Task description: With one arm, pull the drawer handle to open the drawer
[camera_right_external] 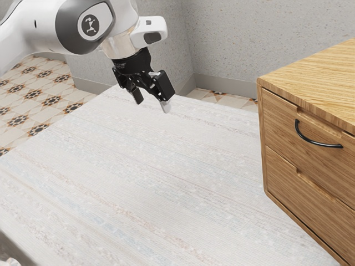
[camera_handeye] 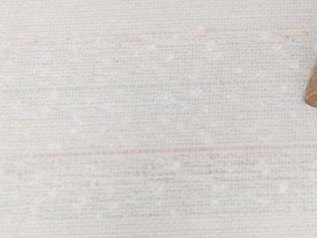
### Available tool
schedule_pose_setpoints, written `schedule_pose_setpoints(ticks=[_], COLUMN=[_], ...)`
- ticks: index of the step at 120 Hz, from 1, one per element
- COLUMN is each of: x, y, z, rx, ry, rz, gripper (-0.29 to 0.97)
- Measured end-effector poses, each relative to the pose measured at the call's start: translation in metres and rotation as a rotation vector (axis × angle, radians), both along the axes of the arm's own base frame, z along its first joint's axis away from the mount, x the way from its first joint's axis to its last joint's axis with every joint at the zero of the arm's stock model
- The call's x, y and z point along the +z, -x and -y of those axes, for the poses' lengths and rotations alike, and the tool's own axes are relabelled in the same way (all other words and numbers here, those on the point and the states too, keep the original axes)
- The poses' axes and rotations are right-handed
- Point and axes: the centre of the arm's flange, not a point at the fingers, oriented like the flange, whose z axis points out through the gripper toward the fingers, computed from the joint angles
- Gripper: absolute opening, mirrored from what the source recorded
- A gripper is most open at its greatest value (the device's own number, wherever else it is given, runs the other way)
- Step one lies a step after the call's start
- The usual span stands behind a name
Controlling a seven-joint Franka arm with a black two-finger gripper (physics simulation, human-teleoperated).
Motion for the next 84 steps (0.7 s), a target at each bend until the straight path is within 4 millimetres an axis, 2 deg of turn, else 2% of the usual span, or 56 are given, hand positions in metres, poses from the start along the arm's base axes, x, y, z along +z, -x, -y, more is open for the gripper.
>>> schedule_pose_setpoints(ticks=[24,46,50,55,59,62,71,84], x=[-0.001,0.021,0.038,0.098,0.13,0.145,0.162,0.171], y=[0.0,0.005,0.01,0.037,0.057,0.067,0.084,0.103], z=[0.0,0.001,0.002,0.005,0.007,0.007,0.01,0.027], rx=[0.0,-0.009,-0.013,-0.025,-0.041,-0.061,-0.179,-0.436], ry=[0.009,-0.007,-0.009,-0.007,-0.004,-0.005,-0.031,-0.11], rz=[-0.001,0.029,0.058,0.174,0.234,0.26,0.284,0.25], gripper=[0.68,0.68,0.68,0.68,0.68,0.68,0.68,0.68])
